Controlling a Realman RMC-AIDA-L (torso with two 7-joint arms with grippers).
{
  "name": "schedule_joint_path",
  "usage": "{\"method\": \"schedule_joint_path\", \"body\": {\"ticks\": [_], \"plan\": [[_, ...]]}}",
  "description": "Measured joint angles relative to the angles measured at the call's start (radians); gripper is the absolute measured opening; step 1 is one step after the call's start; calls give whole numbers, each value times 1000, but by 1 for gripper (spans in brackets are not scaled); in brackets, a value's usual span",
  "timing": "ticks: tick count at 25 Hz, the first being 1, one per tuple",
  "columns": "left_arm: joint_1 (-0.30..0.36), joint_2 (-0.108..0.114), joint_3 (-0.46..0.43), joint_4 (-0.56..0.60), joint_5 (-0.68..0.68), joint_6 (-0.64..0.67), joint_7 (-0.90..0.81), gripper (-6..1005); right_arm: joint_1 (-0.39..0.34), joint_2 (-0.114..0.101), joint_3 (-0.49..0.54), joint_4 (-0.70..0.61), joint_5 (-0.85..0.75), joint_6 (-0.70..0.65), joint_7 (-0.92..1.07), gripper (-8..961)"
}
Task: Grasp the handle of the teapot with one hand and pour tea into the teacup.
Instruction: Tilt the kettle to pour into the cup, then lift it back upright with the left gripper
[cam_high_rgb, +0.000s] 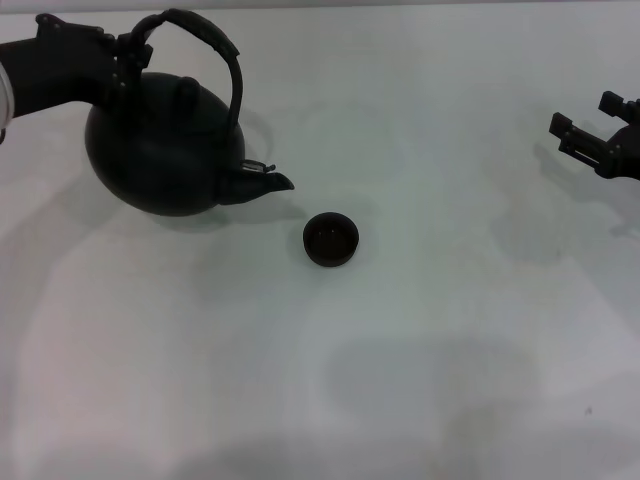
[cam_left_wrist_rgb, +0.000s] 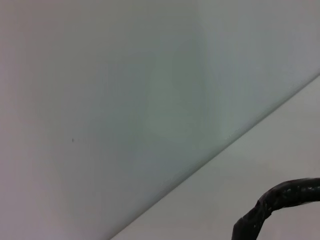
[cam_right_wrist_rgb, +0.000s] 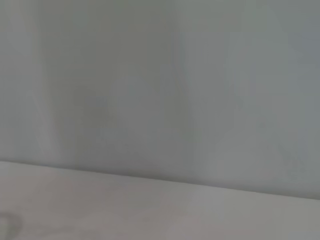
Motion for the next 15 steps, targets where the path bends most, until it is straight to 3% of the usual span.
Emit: {"method": "schedule_joint_path", "body": {"ticks": [15], "plan": [[-86,0,58,6,227,13,-146,108,3,2,2,14,0,-4,-23,847]]}}
